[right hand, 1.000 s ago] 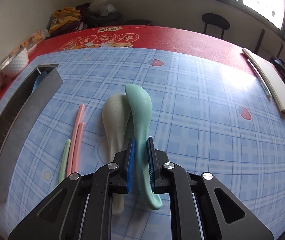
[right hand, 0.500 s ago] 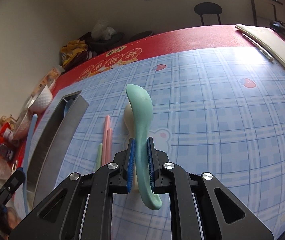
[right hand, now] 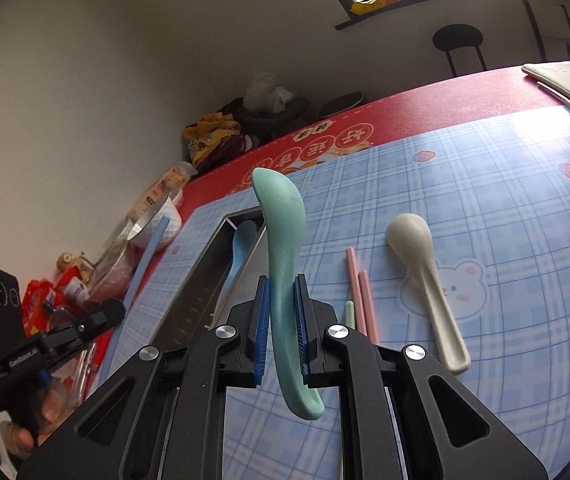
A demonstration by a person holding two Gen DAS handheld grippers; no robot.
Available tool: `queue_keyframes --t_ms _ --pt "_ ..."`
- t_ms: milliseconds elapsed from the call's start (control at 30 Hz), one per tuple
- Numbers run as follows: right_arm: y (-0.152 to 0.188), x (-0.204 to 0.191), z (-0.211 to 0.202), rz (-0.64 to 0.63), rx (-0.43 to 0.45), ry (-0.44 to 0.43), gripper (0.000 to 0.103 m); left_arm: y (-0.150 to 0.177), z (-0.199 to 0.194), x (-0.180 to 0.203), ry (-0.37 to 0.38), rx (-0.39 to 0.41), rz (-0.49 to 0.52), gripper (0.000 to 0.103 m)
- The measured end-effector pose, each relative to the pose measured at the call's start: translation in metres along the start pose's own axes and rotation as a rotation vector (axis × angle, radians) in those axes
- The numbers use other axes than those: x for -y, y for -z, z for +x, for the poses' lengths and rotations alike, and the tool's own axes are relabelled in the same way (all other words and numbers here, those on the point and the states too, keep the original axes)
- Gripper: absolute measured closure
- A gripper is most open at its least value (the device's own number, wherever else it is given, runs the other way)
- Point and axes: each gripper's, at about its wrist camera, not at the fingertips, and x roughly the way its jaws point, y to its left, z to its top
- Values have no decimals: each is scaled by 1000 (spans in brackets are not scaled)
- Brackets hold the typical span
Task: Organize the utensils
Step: 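Grasp the mint green spoon with the right tool while the left tool holds the chopstick, then lower the blue chopstick into the steel tray and open the left tool while the right tool holds the spoon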
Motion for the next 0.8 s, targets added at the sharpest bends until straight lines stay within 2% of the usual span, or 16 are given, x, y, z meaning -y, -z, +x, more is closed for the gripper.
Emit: queue_keyframes --t_ms 200,600,800 --pt "1 10 -3 5 -6 -31 91 -7 22 -5 -50 -57 5 97" --pt "3 22 -6 38 -2 -28 91 -8 74 -7 -74 -245 -43 97" --pt "3 23 -10 35 4 -35 91 -11 84 -5 -86 -276 -20 97"
